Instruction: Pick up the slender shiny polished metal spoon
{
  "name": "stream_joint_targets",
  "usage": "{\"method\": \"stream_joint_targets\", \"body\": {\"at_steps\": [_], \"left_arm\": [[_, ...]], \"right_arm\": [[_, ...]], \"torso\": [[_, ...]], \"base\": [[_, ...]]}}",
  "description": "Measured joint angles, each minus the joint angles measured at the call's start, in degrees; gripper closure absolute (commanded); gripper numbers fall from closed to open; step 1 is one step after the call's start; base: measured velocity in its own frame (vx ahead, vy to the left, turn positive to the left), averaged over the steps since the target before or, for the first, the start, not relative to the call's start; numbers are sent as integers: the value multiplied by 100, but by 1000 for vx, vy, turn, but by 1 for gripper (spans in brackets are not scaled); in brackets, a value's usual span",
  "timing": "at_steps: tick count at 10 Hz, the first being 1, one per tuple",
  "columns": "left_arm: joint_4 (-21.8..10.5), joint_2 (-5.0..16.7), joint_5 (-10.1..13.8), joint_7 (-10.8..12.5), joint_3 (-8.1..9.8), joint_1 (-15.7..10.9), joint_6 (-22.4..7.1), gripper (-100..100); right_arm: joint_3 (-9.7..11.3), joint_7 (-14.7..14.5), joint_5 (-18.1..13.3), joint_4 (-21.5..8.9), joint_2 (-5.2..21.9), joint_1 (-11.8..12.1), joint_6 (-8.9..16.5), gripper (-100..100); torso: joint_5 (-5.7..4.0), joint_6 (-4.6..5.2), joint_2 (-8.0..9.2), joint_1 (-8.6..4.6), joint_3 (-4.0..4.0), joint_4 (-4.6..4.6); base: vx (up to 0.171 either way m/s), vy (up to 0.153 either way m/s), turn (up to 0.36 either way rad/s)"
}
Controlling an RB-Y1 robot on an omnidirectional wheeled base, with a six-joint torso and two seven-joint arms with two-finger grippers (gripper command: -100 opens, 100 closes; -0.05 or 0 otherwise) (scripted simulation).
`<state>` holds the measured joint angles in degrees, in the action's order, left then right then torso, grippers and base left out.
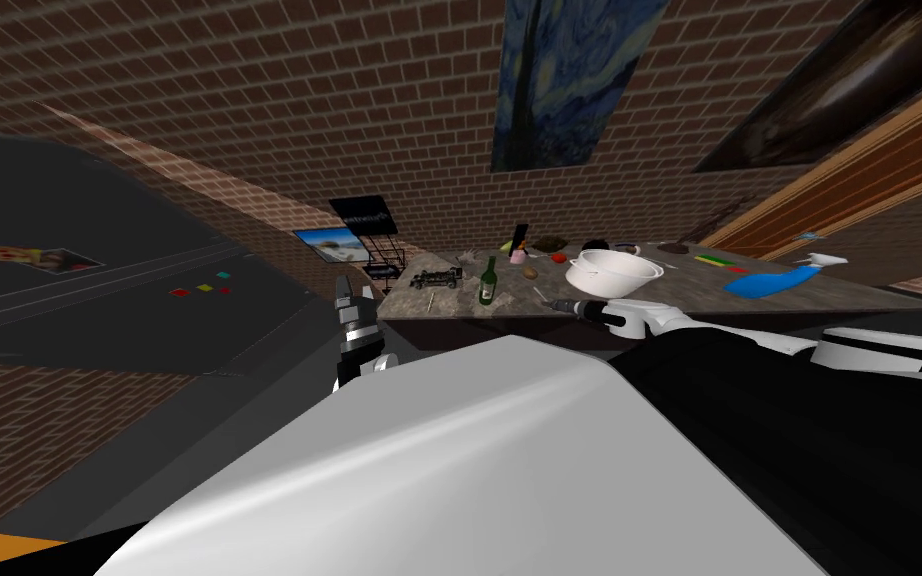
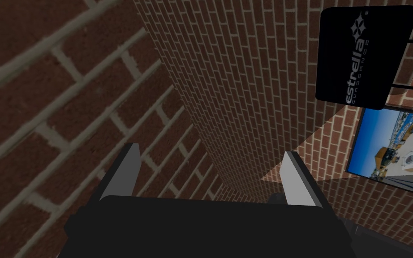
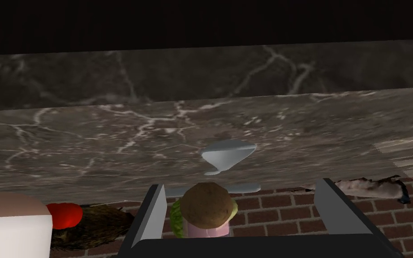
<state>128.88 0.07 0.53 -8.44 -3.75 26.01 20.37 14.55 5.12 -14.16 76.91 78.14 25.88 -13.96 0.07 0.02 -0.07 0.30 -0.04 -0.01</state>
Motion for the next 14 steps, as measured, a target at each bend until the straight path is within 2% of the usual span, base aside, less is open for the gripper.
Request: {"method": "stream_joint_targets", "body": {"at_steps": [2, 3, 4, 6, 8, 9, 12, 14], "left_arm": [[0, 0, 0, 0, 0, 0, 0, 0], [0, 0, 0, 0, 1, 1, 0, 0], [0, 1, 0, 0, 1, 0, 0, 0], [0, 1, 0, 0, 1, -1, 0, 0], [0, 1, 0, 0, 1, 0, 0, 0], [0, 1, 0, 0, 1, -1, 0, 0], [0, 1, 0, 0, 1, 0, 0, 0], [0, 1, 0, 0, 1, 0, 0, 0]], "right_arm": [[254, -71, -133, -357, 107, -140, 50, -100], [265, -83, -141, -380, 113, -144, 52, 0], [263, -82, -140, -377, 112, -144, 52, -100], [201, 215, -468, -497, -4, -296, 1, -100], [184, 487, -781, -507, -27, -305, -3, -100], [145, 623, -957, -615, -125, -412, -44, -100], [107, 1084, -1477, -641, -165, -472, -57, -100], [14, 1393, -1815, -723, -284, -579, -89, -100]], "torso": [[0, 0, -2, -2, -1, 0], [-2, 4, 5, -14, 3, 1], [-5, 4, 12, -23, 7, 3], [-9, 4, 38, -39, 22, 9], [-7, 6, 26, -31, 16, 7], [-8, 0, 31, -36, 18, 7], [-7, 7, 25, -32, 15, 7], [-8, 5, 39, -36, 23, 9]], "base": [[31, 53, 86], [4, 6, -6], [-51, -21, 124], [-59, -20, 54], [-30, -9, 61], [-62, -25, 90], [-36, -9, 36], [-53, -14, 49]]}}
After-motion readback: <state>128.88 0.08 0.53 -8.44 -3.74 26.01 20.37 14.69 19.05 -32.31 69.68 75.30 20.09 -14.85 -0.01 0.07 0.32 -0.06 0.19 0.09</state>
